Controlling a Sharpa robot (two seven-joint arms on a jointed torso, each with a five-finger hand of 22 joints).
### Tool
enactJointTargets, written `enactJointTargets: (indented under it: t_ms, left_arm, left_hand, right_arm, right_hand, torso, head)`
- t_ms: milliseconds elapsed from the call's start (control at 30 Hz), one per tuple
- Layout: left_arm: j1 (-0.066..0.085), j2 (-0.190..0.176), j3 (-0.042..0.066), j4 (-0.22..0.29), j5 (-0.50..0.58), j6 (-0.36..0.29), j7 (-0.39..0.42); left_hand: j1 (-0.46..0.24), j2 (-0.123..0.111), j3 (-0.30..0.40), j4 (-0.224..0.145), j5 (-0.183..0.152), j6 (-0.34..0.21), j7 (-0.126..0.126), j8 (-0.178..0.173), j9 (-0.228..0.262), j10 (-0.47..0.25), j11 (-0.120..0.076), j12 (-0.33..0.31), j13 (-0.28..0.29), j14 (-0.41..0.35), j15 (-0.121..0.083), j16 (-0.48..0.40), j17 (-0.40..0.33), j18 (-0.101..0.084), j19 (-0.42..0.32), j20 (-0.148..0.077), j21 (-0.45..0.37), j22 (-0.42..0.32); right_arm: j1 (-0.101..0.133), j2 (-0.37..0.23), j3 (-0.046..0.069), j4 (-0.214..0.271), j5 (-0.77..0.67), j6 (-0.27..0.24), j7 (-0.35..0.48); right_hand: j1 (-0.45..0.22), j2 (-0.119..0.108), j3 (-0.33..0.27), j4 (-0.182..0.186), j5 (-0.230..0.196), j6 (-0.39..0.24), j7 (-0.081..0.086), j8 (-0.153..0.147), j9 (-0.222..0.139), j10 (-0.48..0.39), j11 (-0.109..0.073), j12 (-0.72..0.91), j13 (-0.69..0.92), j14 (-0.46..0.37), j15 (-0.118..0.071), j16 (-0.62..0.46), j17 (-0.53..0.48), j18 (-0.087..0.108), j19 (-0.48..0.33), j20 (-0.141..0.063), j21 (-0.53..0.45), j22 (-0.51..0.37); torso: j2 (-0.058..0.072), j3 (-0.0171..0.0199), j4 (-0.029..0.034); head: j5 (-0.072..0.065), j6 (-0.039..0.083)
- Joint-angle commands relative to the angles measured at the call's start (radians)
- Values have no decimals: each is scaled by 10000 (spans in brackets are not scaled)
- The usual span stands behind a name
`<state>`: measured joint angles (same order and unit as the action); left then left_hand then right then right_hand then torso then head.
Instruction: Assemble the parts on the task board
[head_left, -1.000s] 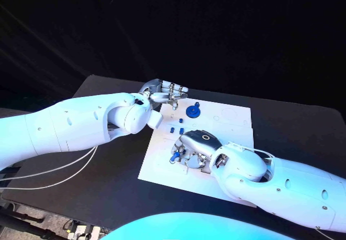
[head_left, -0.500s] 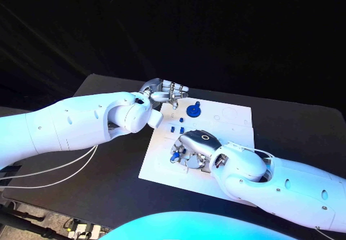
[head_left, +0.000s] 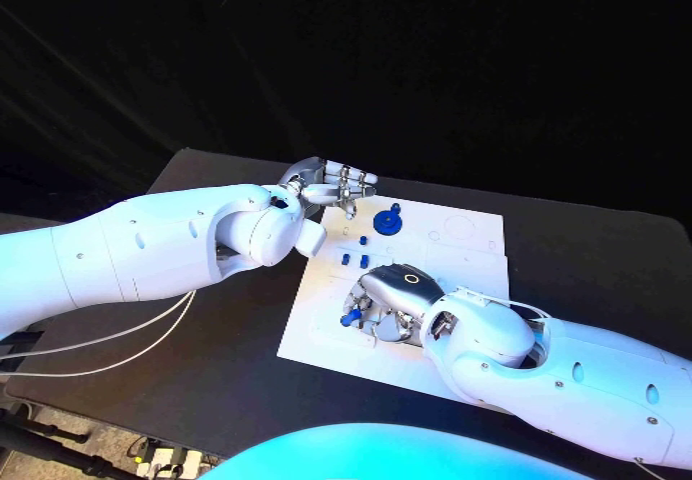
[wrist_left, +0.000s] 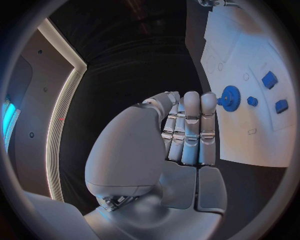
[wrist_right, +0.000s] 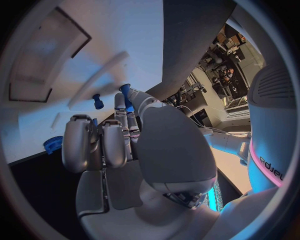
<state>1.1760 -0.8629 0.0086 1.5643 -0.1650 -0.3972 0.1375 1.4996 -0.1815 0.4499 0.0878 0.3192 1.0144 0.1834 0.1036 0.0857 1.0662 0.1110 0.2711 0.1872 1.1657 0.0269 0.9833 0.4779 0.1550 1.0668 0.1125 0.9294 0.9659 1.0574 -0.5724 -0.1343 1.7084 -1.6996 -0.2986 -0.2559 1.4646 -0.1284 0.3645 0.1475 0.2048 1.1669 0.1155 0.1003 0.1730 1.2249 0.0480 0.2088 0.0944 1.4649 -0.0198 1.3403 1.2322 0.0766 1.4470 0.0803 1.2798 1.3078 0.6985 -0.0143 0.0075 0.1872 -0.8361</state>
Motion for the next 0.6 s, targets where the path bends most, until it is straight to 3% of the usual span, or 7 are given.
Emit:
enactJointTargets:
  t_ms: [33,167,367,600]
  left_arm:
    - [10,11,6,18,30,182,14]
    - [10,7,6,23,30,189,8]
    - [10,1,6,32,30,205,-7]
    - [11,-7,6,38,30,209,-12]
  left_hand:
    - [3,125,12,-47,3,-60,10,-12,-9,-86,10,25,9,-51,7,-57,-8,137,-63,27,-66,0]
    - [3,125,12,-47,3,-60,10,-12,-9,-86,10,25,9,-51,7,-57,-8,137,-63,27,-66,0]
    - [3,125,12,-47,3,-60,10,-12,-9,-86,10,25,9,-51,7,-57,-8,137,-63,27,-66,0]
    - [3,125,12,-47,3,-60,10,-12,-9,-86,10,25,9,-51,7,-57,-8,137,-63,27,-66,0]
  right_arm:
    - [-27,14,-22,-30,-182,331,-121]
    - [-27,58,-22,-73,-215,356,-193]
    - [-25,136,-22,-155,-233,385,-309]
    - [-24,163,-22,-175,-239,387,-352]
  right_hand:
    - [50,40,43,8,67,54,2,23,19,13,18,-74,3,445,-67,49,-2,-164,17,-7,-40,1601]
    - [-24,-8,39,17,44,-16,34,-21,9,-32,46,-130,-3,442,-47,49,-9,-159,3,3,-75,1597]
    - [-297,-222,32,105,49,-641,253,-375,-148,-252,210,-315,-26,434,86,66,-14,-146,-44,93,-186,1584]
    - [-392,-297,10,135,45,-849,243,-397,-205,-272,222,-342,-15,434,103,88,3,-144,-43,123,-187,1595]
  torso:
    - [1,-7,5]
    - [-3,-10,2]
    - [-5,-13,0]
    - [1,-5,6]
  head:
    - [0,-7]
    - [-9,-5]
    - [-24,0]
    - [-26,2]
